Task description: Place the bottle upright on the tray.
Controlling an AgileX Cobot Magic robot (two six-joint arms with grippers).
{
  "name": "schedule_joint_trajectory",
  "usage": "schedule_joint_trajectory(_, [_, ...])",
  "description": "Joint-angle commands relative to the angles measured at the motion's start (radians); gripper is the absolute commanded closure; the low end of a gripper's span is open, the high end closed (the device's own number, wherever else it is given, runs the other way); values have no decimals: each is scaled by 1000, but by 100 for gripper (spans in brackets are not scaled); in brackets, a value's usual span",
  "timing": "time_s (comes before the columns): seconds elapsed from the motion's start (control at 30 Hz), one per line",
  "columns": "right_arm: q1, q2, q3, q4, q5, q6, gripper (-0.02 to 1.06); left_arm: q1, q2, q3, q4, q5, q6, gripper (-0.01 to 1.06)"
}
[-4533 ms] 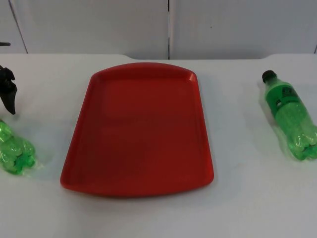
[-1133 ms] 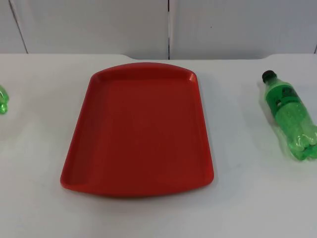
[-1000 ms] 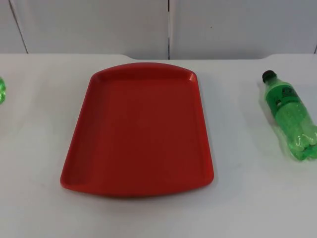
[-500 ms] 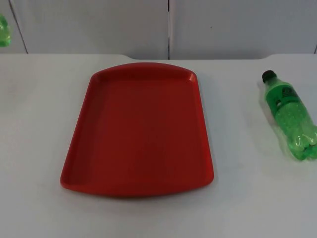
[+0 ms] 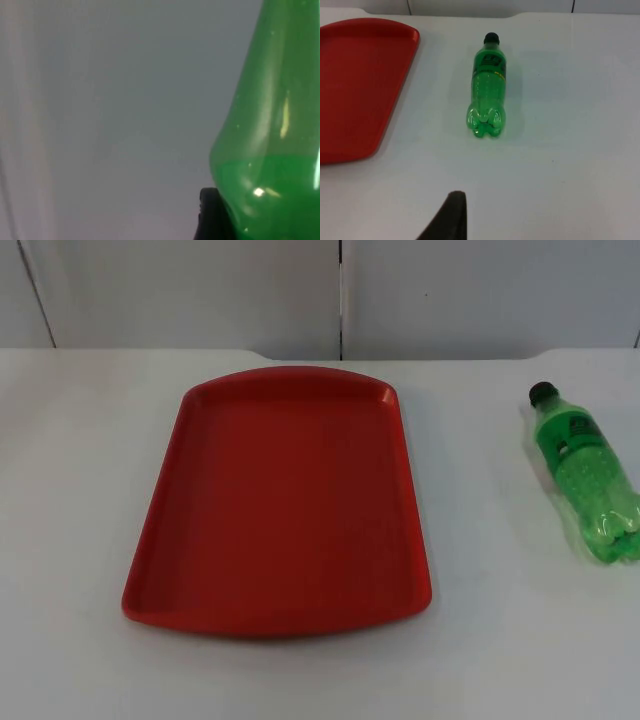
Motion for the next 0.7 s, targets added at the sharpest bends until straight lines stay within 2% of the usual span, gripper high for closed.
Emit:
schedule_joint_trajectory(0.0, [-5, 0, -1, 2, -8, 1, -1, -29, -12, 30, 42, -122, -1, 105])
schedule_joint_trajectory(0.2, [-5, 0, -1, 2, -8, 1, -1, -55, -10, 160, 130, -452, -63, 105])
schedule_joint_trajectory(0.23, [-5, 0, -1, 2, -8, 1, -1, -55, -10, 160, 130, -452, -63, 105])
schedule_joint_trajectory(0.33, [-5, 0, -1, 2, -8, 1, -1, -55, 8, 208, 206, -570, -105, 105])
schedule_joint_trajectory(0.5, [-5, 0, -1, 2, -8, 1, -1, -68, 80, 218, 291, -623, -110, 105])
schedule_joint_trajectory(0.67, [-5, 0, -1, 2, -8, 1, -1, -73, 138, 219, 311, -679, -118, 105])
